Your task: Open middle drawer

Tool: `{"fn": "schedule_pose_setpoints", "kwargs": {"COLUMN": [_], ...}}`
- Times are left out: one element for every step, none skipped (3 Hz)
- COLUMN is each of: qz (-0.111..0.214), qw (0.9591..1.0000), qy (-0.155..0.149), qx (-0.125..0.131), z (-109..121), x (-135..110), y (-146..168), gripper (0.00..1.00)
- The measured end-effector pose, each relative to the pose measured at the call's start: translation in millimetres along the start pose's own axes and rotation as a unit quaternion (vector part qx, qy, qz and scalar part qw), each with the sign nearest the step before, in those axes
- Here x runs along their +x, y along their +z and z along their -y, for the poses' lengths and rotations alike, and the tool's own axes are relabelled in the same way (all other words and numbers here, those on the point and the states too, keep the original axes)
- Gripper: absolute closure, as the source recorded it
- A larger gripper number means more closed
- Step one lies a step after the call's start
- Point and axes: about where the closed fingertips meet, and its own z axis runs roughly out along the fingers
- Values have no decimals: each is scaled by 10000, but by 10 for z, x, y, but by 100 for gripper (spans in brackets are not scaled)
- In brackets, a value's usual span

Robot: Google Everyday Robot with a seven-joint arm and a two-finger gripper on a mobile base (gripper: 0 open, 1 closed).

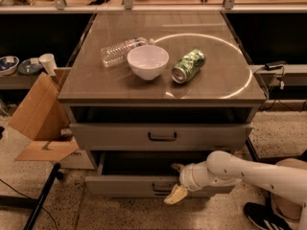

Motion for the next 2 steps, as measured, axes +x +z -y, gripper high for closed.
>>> {"fn": "schedule_pose_setpoints", "kwargs": {"qz": [11,8], "qw": [10000,10000], "qy": [8,39], "qx": [3,51], "z": [-15,-84], "x": [10,87], "y": [-18,-42], "gripper": [41,64]}}
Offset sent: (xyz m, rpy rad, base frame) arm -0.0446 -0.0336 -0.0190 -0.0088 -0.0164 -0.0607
